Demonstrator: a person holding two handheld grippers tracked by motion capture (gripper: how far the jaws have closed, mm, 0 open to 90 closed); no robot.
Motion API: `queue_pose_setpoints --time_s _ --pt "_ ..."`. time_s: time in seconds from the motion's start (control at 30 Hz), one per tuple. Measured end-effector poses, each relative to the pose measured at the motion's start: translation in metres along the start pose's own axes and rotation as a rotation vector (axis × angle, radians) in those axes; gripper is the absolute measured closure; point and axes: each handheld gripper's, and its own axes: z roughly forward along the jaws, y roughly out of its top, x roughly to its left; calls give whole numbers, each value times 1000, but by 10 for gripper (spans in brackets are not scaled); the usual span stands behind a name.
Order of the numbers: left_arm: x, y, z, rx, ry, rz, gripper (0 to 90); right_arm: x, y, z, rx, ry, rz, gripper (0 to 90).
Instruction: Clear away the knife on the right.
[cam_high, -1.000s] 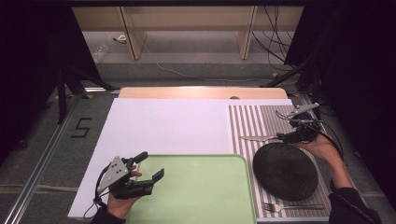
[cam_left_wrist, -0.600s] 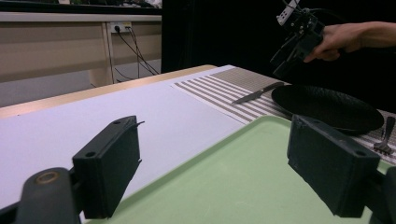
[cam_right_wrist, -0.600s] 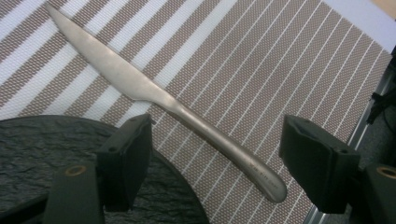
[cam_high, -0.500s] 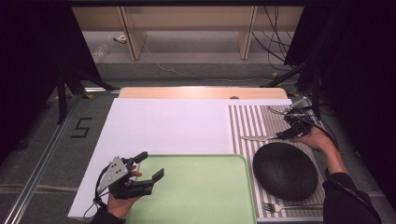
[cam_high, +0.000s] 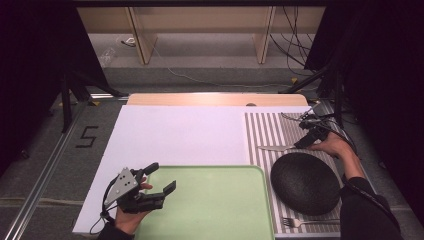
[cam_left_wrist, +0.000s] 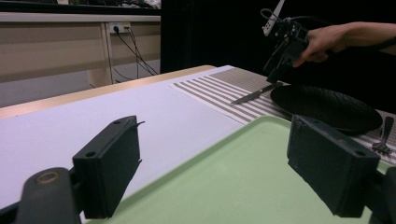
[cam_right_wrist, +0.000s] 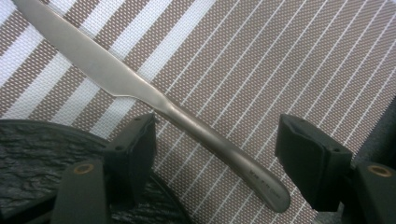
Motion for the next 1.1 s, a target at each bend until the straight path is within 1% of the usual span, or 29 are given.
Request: queue_pose_setpoints --time_s 0.03,0.07,0.1,0.2,0.23,0.27,0.33,0.4,0.43,0.47,0.5,0.53,0.6,0.63,0.7,0.77,0.8,0.83,0.97,1.07,1.1 --pt "0 0 0 0 1 -1 169 0 1 2 7 1 -1 302" --pt "0 0 0 1 1 0 169 0 1 3 18 -3 -16 307" --pt "0 0 0 1 1 0 168 0 3 4 25 -7 -7 309" --pt "0 0 0 2 -3 1 169 -1 5 8 41 -9 -2 315" --pt "0 0 0 4 -4 2 169 0 6 10 65 -11 -15 314" --pt "0 0 0 5 -4 1 169 0 6 10 65 -11 -15 314" --pt "0 0 1 3 -3 0 168 0 6 13 80 -12 -32 318" --pt "0 0 1 5 -4 2 169 0 7 14 85 -16 -27 332" --pt "0 0 1 5 -3 3 169 0 7 15 89 -17 -34 336" --pt "0 0 1 3 -3 1 169 0 7 15 93 -18 -27 339" --pt "0 0 1 3 -3 0 169 0 7 15 93 -21 -30 344" --pt "0 0 1 3 -2 1 169 -1 7 15 93 -29 -46 351" --pt "1 0 1 1 -1 0 169 -1 7 16 96 -24 -32 352" --pt "1 0 1 -3 0 -3 169 -2 7 17 107 -20 -43 352" --pt "1 0 0 -4 3 -3 169 -2 7 19 118 -27 -42 353" --pt "1 0 0 -3 4 -5 170 -2 6 21 124 -21 -42 363" --pt "1 0 0 -5 3 -7 170 -3 6 22 135 -24 -41 372" --pt "1 0 0 -5 2 -8 170 -3 6 22 135 -24 -41 372" --pt "1 0 1 -3 2 -5 170 -3 5 25 144 -23 -59 384" --pt "1 0 1 -2 3 -5 170 -1 6 26 156 -25 -60 401" --pt "1 0 1 -3 3 -6 170 -2 6 26 165 -20 -76 404"
